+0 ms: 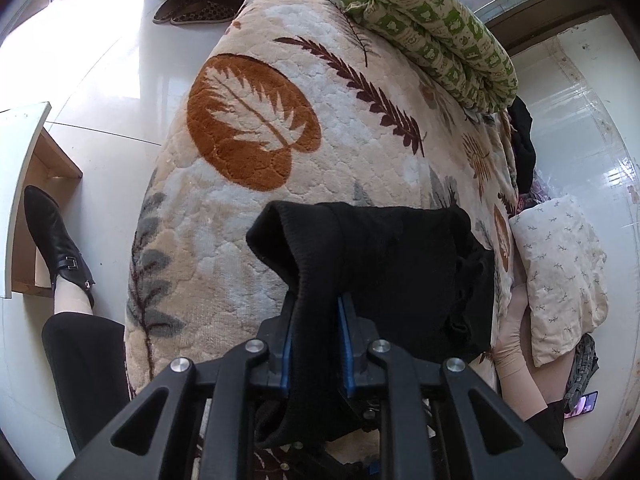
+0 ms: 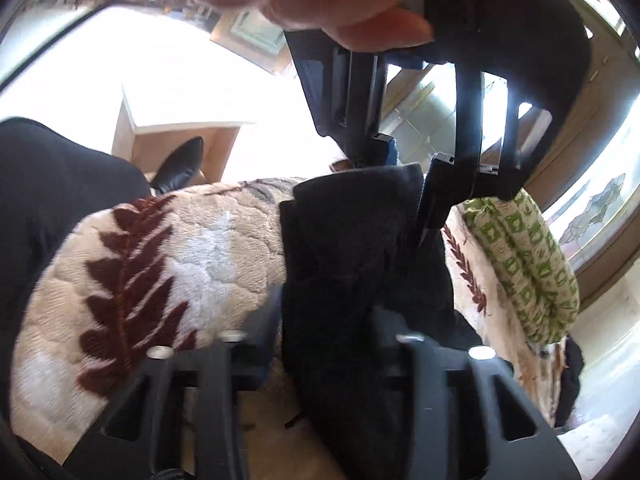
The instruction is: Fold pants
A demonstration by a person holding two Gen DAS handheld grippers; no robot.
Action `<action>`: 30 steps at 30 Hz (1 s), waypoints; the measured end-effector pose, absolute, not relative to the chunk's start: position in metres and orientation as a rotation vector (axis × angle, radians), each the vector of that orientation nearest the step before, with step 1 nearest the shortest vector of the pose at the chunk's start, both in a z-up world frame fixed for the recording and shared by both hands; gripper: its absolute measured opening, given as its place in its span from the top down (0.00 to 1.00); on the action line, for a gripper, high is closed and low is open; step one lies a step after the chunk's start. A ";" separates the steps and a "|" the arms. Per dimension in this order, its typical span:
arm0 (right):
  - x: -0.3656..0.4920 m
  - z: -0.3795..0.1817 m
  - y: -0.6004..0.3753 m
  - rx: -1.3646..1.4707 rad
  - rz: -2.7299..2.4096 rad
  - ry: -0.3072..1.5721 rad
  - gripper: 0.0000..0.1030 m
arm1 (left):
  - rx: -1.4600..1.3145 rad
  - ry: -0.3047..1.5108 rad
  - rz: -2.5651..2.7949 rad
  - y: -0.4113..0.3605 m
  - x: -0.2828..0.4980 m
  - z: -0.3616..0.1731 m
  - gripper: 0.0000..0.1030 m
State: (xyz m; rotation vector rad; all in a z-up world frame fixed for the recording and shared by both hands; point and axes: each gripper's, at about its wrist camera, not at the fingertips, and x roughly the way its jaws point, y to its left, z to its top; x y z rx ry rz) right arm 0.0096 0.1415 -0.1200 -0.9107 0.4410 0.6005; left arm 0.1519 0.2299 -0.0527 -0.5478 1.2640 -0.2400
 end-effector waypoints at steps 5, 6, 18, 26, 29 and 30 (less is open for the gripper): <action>0.010 -0.096 0.120 -0.783 0.617 0.461 0.87 | -0.586 1.241 -0.252 0.235 0.147 -0.049 0.81; 0.011 -0.090 0.115 -0.755 0.619 0.469 0.87 | -0.589 1.234 -0.255 0.233 0.145 -0.045 0.81; 0.035 -0.023 0.048 -0.389 0.588 0.555 0.89 | -0.488 1.133 -0.318 0.173 0.146 0.021 0.82; 0.043 -0.005 -0.023 -0.236 0.494 0.575 0.89 | -0.403 1.127 -0.405 0.092 0.159 0.040 0.83; 0.043 -0.005 -0.046 -0.200 0.453 0.575 0.89 | -0.366 1.138 -0.437 0.060 0.165 0.042 0.83; 0.043 -0.005 -0.053 -0.190 0.439 0.575 0.89 | -0.353 1.142 -0.447 0.049 0.167 0.043 0.83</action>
